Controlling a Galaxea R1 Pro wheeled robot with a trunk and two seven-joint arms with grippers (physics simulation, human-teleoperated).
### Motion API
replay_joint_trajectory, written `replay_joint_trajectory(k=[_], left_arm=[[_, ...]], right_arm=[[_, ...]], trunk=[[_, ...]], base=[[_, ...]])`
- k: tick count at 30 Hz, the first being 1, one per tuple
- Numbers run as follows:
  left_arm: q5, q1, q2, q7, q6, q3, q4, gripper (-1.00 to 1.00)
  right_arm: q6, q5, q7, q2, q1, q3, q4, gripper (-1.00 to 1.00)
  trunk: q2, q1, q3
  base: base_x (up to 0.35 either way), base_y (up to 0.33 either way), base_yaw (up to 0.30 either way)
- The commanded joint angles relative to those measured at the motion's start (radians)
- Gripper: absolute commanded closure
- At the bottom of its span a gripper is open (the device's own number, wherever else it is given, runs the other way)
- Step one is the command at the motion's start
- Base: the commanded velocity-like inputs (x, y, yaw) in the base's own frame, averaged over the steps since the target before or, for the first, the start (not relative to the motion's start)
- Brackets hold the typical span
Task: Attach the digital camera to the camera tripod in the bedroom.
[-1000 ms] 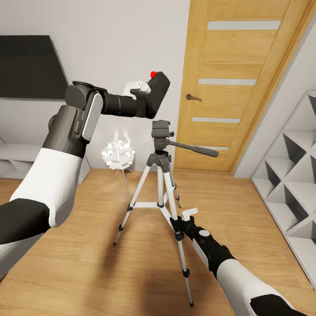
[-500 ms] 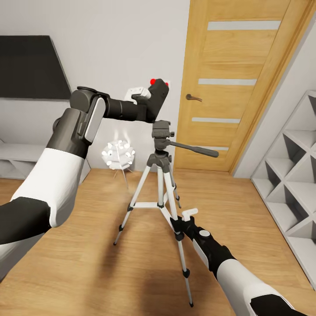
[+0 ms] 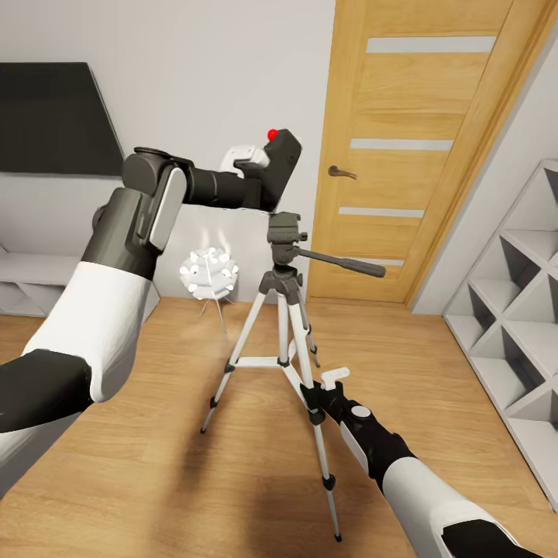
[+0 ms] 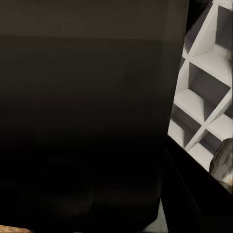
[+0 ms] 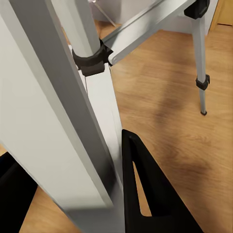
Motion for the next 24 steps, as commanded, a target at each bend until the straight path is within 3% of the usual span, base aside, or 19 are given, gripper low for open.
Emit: replay_joint_trajectory(k=[1,10,24], left_arm=[[0.005,-0.001,0.000,0.003,0.006,0.000,-0.008,1.00],[0.004,-0.001,-0.002,0.007,0.004,0.000,-0.086,1.00],[-0.005,-0.001,-0.003,0.015,0.006,-0.025,-0.101,1.00]], right_arm=[[0.023,0.035,0.001,-0.001,-0.001,0.010,0.005,1.00],[0.024,0.035,0.001,-0.002,-0.001,0.010,0.000,1.00],[0.024,0.036,0.001,-0.002,-0.001,0.010,-0.001,1.00]], trunk=[[-0.002,0.001,-0.002],[-0.002,0.001,-0.002],[-0.002,0.001,-0.002]], base=[[0.000,0.000,0.000],[0.000,0.000,0.000],[0.000,0.000,0.000]])
